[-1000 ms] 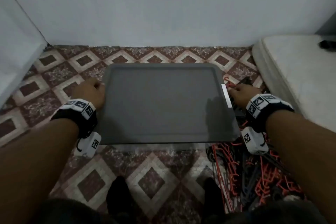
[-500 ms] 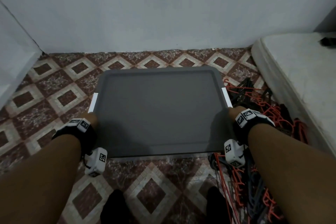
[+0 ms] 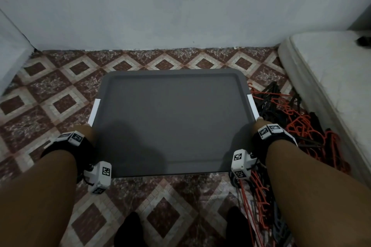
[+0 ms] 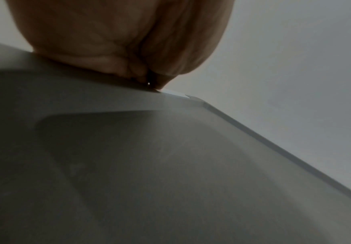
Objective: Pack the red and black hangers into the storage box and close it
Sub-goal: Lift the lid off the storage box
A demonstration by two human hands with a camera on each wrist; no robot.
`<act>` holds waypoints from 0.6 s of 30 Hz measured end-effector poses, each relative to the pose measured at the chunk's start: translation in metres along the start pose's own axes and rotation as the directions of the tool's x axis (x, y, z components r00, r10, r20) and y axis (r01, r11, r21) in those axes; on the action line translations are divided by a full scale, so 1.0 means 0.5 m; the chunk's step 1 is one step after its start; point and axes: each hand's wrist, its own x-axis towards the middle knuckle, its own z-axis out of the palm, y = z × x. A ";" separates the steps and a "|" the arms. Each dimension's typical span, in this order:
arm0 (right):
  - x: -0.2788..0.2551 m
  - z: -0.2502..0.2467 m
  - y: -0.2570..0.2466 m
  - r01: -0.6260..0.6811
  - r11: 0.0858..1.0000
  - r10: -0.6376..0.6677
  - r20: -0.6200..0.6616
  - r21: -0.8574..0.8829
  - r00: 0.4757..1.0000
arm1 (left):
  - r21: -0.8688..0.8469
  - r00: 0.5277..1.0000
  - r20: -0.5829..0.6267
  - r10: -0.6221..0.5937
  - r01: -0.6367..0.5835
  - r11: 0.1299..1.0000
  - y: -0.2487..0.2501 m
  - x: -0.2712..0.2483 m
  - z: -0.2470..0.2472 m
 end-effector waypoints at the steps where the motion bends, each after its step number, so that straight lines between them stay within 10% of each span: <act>1: -0.002 -0.001 -0.001 0.002 1.000 -0.002 -0.002 -0.003 1.000 | -0.012 1.000 0.029 0.002 -0.002 1.000 0.002 -0.010 -0.007; 18: 0.011 -0.009 -0.019 -0.067 0.979 0.092 0.122 -0.193 0.988 | 0.000 0.996 0.089 0.020 -0.020 1.000 -0.005 0.014 -0.013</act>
